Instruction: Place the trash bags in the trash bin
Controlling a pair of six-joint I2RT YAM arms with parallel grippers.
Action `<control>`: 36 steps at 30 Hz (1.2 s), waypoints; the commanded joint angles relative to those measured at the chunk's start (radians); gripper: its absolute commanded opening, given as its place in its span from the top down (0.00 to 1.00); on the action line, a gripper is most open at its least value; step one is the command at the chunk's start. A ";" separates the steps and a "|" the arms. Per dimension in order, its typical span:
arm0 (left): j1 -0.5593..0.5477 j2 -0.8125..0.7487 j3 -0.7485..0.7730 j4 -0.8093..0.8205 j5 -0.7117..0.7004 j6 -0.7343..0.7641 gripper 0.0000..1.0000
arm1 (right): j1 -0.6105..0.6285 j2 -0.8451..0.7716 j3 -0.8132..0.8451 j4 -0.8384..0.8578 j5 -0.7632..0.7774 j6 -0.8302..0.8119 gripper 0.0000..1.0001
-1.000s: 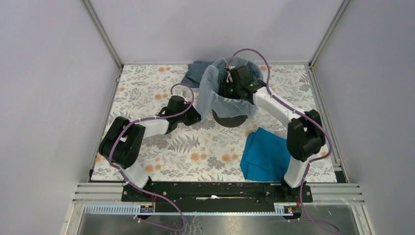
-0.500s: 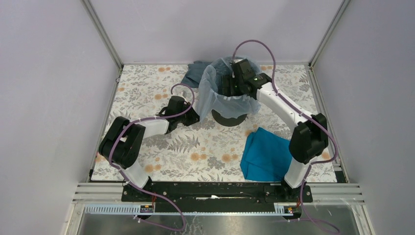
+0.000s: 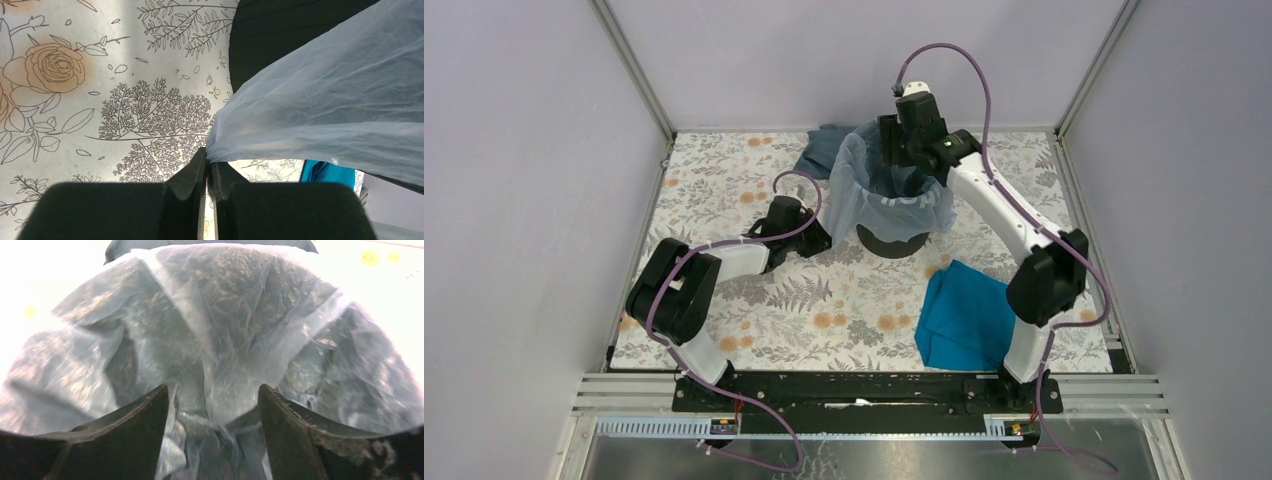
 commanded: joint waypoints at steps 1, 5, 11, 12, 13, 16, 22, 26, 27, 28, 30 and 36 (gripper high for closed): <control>-0.002 -0.050 -0.005 0.021 -0.006 0.000 0.90 | 0.000 0.086 -0.043 0.161 0.094 0.003 0.36; -0.009 -0.063 -0.011 0.019 -0.006 -0.002 0.91 | -0.001 0.137 -0.100 0.296 0.093 0.051 0.45; -0.019 -0.083 -0.023 0.017 -0.010 -0.003 0.92 | 0.001 0.198 -0.071 0.310 0.085 0.047 0.36; -0.019 -0.085 -0.023 0.015 -0.010 -0.001 0.92 | 0.000 0.187 -0.067 0.286 0.077 0.044 0.33; -0.019 -0.086 -0.022 0.009 -0.013 0.003 0.92 | 0.000 0.170 -0.072 0.269 0.068 0.038 0.29; -0.019 -0.089 -0.012 -0.007 -0.022 0.025 0.92 | -0.001 0.096 -0.093 0.205 0.047 0.015 0.17; -0.019 -0.096 -0.014 -0.006 -0.053 0.043 0.96 | -0.001 -0.009 -0.124 0.018 0.010 -0.040 0.04; -0.020 -0.086 -0.011 -0.001 -0.047 0.041 0.97 | 0.001 -0.021 -0.202 0.022 -0.047 -0.037 0.04; -0.019 -0.087 -0.011 0.000 -0.044 0.039 0.97 | 0.000 -0.009 -0.211 0.019 -0.059 -0.035 0.04; -0.019 -0.086 -0.011 0.003 -0.042 0.039 0.98 | 0.001 0.012 -0.203 0.006 -0.072 -0.028 0.04; -0.020 -0.087 -0.011 0.003 -0.036 0.037 0.98 | 0.000 0.058 -0.178 -0.016 -0.107 -0.017 0.04; -0.022 -0.087 -0.014 0.003 -0.036 0.024 1.00 | 0.001 0.172 -0.172 0.021 -0.148 0.012 0.04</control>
